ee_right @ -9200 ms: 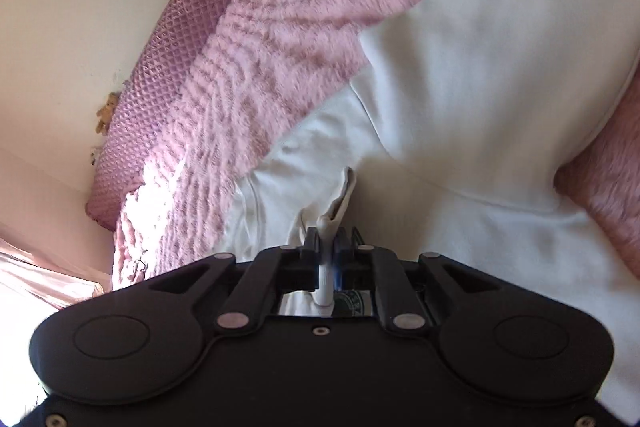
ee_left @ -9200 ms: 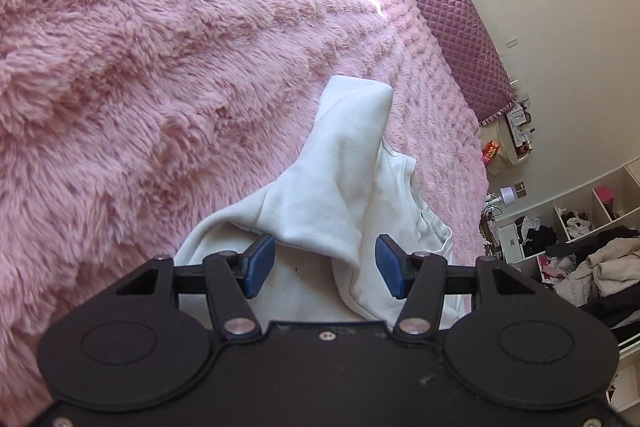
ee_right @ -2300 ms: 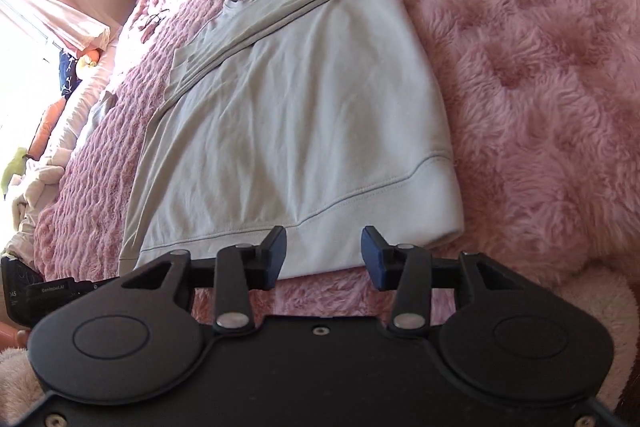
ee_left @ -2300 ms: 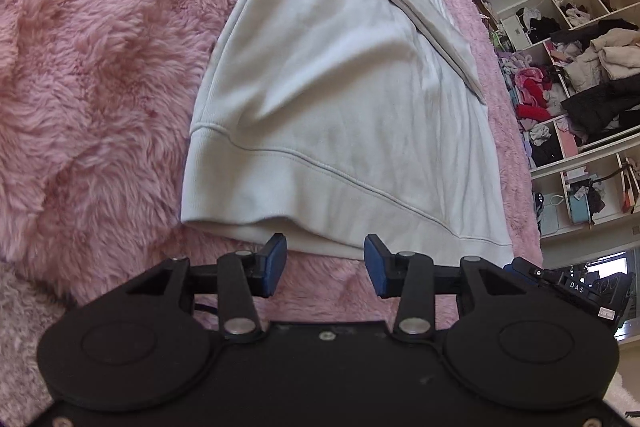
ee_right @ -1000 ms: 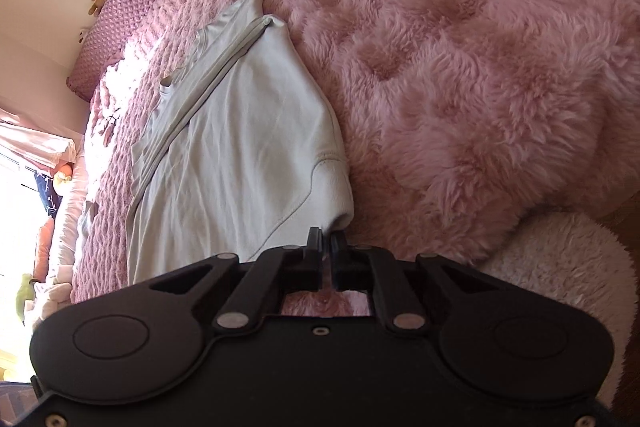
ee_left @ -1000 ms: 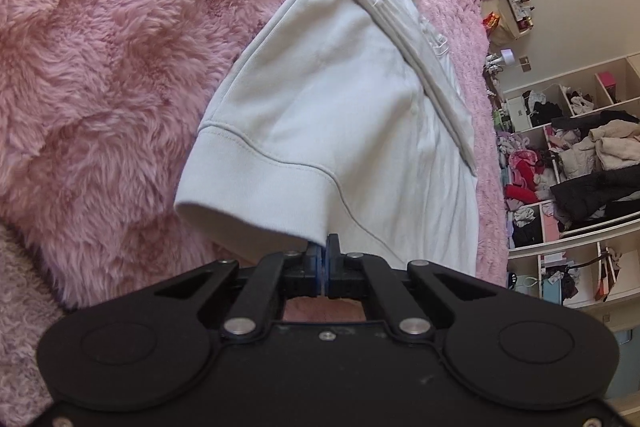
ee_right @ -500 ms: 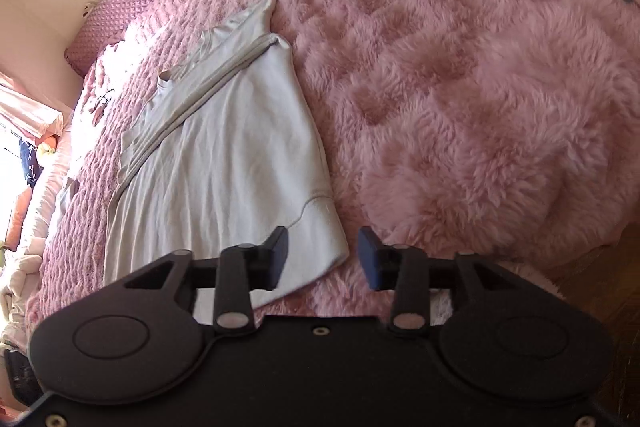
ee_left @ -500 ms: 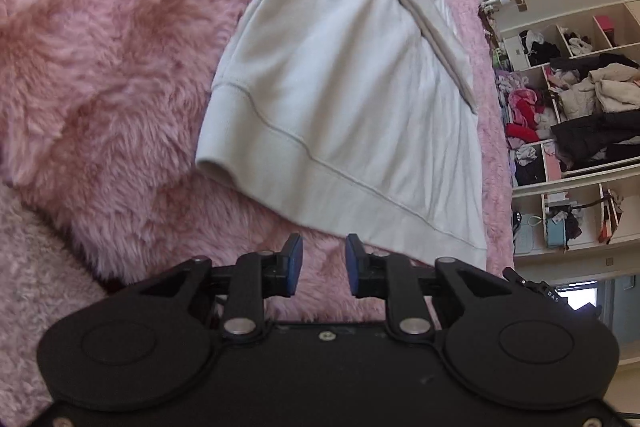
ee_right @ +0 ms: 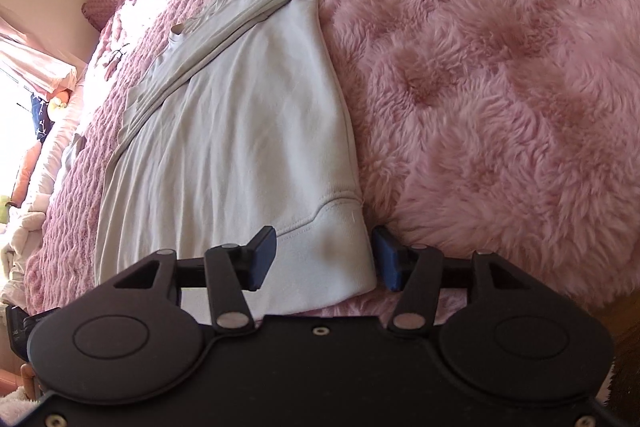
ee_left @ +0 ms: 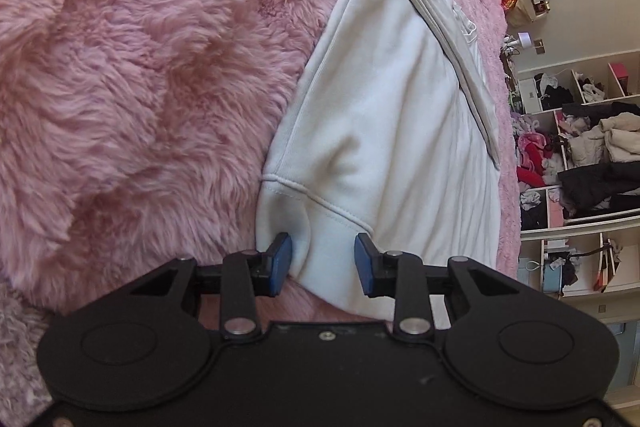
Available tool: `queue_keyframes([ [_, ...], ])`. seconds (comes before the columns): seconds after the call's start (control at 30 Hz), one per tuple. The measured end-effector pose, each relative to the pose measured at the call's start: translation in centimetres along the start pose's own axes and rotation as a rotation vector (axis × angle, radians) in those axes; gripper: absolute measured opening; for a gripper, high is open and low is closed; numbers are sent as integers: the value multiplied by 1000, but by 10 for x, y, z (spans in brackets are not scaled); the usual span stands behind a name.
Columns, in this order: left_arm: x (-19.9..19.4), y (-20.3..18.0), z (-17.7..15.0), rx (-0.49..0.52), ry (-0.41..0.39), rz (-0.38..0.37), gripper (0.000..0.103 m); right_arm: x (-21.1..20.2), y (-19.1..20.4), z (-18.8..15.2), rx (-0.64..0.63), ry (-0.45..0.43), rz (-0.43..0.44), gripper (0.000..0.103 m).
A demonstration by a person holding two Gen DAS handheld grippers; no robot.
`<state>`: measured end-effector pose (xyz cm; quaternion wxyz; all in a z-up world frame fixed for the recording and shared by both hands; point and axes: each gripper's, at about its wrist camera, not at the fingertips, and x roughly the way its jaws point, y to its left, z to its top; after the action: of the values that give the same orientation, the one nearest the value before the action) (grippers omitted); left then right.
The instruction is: Fold small clothes
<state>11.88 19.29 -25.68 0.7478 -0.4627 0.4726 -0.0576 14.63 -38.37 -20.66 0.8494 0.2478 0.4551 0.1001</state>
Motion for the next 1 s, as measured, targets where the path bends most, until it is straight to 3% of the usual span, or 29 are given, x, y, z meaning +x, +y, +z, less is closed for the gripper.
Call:
queue_keyframes([
  [0.03,-1,0,0,2,6,-1,24,0,3,-1,9,13,17,54],
  [0.07,-1,-2,1,12,15,6,10,0,3,-1,16,25,29,52],
  [0.1,-2,-1,0,23,25,22,5,0,3,-1,14,35,42,46],
  [0.13,-3,-1,-2,39,40,71,6,0,4,-1,6,45,51,25],
  [0.17,-6,3,-2,47,41,105,9,0,4,-2,1,59,55,15],
  [0.23,-11,10,-1,29,53,76,21,2,4,-2,0,80,53,15],
  [0.27,-14,10,0,27,52,54,37,4,3,-3,3,91,44,15],
  [0.3,-16,8,1,33,40,52,41,6,3,-3,4,100,41,15],
  [0.53,-29,0,9,58,-25,145,41,14,6,-1,34,117,35,22],
  [0.67,-25,14,14,37,-43,114,42,17,10,0,30,125,34,27],
  [0.83,-10,24,16,5,44,-17,42,21,15,0,32,130,26,29],
  [0.9,-10,19,12,45,41,-19,37,22,15,1,32,132,26,29],
  [0.93,-11,17,11,62,36,-9,27,21,15,1,36,134,27,29],
  [0.97,-11,15,11,73,30,-15,3,20,12,2,42,136,29,29],
  [1.0,-13,14,10,65,21,-28,5,19,12,2,51,136,34,29],
])
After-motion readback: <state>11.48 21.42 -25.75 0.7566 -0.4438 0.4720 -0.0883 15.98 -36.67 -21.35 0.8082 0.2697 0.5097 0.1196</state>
